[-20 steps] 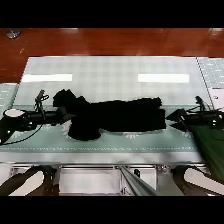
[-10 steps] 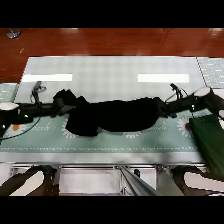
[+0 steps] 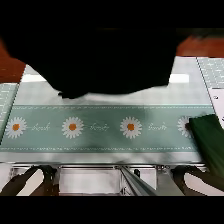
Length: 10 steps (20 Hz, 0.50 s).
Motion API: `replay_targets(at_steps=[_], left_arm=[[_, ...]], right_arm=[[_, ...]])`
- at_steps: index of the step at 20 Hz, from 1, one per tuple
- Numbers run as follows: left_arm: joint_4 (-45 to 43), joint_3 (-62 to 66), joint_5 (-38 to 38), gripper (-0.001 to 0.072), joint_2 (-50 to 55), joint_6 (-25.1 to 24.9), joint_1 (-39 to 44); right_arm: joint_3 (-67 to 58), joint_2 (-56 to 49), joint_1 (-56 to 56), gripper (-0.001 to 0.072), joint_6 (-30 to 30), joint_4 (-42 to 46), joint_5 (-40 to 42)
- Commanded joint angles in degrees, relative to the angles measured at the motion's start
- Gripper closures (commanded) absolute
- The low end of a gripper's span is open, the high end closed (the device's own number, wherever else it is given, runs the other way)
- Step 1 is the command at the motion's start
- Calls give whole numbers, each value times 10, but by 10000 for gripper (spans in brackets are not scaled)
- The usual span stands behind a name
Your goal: Fold the shirts.
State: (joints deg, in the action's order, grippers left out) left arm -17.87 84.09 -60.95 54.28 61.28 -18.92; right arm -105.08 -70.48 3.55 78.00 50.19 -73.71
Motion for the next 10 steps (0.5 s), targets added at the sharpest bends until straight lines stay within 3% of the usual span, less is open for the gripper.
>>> replay_targets(at_steps=[1,4,10], left_arm=[[-48,176,4,678,-24,51,-40],[-129,243,2,678,-73,91,-79],[-335,260,-28,678,-203,106,-81]], right_arm=[[-128,90,-2,675,10,47,4],[-128,184,-2,675,10,97,-15],[-128,290,-2,674,36,167,-102]])
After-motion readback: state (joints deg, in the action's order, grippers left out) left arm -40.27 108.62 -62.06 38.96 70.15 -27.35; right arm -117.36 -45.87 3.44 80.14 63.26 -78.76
